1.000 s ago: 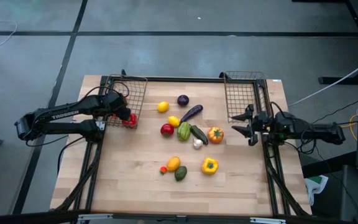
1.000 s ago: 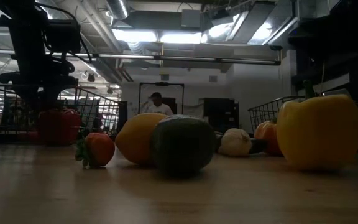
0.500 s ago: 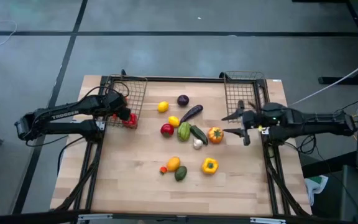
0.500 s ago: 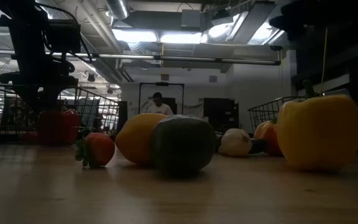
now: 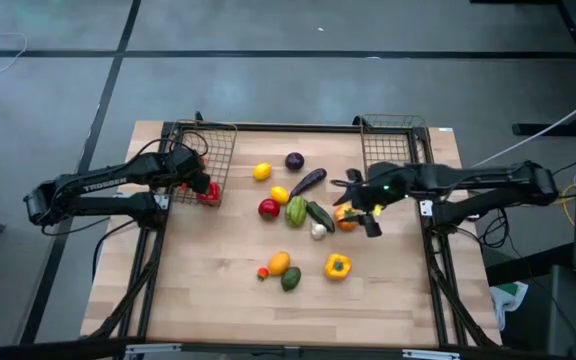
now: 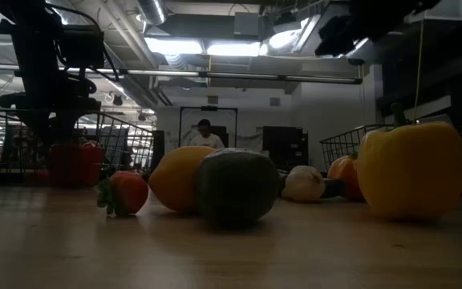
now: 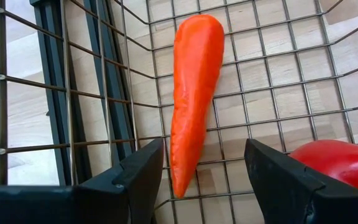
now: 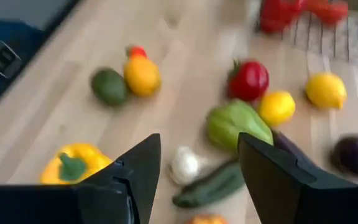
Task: Sort produce into baskets
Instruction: Put the yellow tomato into the right gold wire basket
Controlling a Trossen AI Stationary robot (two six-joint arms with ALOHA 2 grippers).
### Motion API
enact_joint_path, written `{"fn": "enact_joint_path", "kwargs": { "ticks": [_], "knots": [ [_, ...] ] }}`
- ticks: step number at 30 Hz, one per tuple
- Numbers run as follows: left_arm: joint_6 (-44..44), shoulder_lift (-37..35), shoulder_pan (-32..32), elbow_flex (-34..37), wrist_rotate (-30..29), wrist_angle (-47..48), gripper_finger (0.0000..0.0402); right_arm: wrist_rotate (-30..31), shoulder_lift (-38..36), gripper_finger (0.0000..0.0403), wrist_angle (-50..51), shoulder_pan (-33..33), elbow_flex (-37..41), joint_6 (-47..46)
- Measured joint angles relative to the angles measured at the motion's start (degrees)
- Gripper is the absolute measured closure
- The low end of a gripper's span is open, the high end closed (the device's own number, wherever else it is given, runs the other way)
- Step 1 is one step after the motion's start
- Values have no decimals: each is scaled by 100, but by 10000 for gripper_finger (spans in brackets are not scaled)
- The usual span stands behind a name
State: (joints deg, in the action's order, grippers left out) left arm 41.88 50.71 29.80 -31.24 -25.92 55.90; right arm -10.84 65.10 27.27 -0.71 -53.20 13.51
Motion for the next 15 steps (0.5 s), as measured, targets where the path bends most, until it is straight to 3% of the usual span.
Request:
{"fn": "enact_joint_path", "kwargs": {
  "ticks": [10,15],
  "knots": [
    [-11,-2,-2,0,-1,19,180,773,539,189,329,-4,-176,-14],
    [-30,0,-2,0,0,24,180,1221,690,189,326,-7,-176,-480]
  ]
}}
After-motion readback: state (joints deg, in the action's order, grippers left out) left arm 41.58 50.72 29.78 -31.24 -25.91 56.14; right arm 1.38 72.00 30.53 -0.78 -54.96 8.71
